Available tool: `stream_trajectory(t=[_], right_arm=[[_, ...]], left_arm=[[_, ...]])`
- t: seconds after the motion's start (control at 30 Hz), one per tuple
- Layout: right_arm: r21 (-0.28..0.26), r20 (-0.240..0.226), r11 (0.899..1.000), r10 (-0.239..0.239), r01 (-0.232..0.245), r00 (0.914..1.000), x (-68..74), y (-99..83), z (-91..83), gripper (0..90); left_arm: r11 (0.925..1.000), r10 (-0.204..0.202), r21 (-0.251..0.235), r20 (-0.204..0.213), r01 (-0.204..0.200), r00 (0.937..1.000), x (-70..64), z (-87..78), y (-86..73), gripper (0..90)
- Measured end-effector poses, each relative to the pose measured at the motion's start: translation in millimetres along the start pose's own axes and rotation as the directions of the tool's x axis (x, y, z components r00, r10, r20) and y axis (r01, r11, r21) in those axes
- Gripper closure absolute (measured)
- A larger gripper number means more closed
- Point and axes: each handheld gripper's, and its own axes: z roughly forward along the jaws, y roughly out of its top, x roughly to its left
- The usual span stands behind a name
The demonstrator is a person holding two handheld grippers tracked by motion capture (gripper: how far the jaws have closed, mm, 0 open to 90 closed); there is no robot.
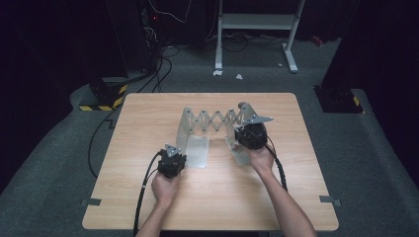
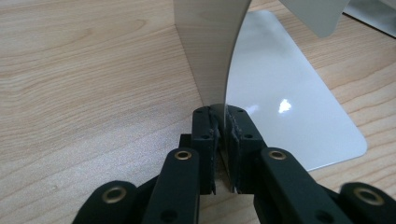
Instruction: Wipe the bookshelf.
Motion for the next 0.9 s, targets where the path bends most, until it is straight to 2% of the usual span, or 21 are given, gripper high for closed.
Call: stream_trajectory(t=[0.1, 0.23, 0.37, 0.63, 0.8, 0.9], right_arm=[[-0.046, 0.0, 0.999, -0.019, 0.019, 0.9998, 2.5, 18.5, -14.3, 83.2], [-0.075, 0.006, 0.996, -0.038, 0.039, 0.9992, 5.8, 32.4, -24.2, 83.2], [-0.091, 0.009, 0.995, -0.051, 0.052, 0.9987, 10.2, 36.8, -29.2, 83.2], [-0.097, -0.003, 0.995, -0.039, 0.038, 0.9992, 12.0, 16.9, -31.8, 83.2], [-0.053, -0.008, 0.998, -0.028, 0.027, 0.9996, 10.0, -5.0, -25.6, 83.2], [-0.007, -0.011, 1.0, -0.009, 0.009, 0.9999, 6.3, -16.4, -12.0, 83.2]], left_arm=[[1.0, -0.001, 0.0, 0.0, 0.001, 1.0, 0.0, 0.0, 0.0, 82.1], [1.0, -0.001, 0.0, 0.001, 0.001, 1.0, 0.1, 0.0, 0.0, 82.1], [1.0, -0.002, 0.0, 0.002, 0.002, 1.0, 0.1, 0.0, 0.0, 82.2], [1.0, -0.002, -0.001, 0.001, 0.002, 1.0, 0.0, 0.0, -0.1, 82.1], [1.0, -0.003, -0.001, 0.002, 0.003, 1.0, 0.1, 0.1, 0.0, 82.0], [1.0, -0.004, -0.001, 0.003, 0.004, 1.0, 0.1, 0.1, -0.1, 82.1]])
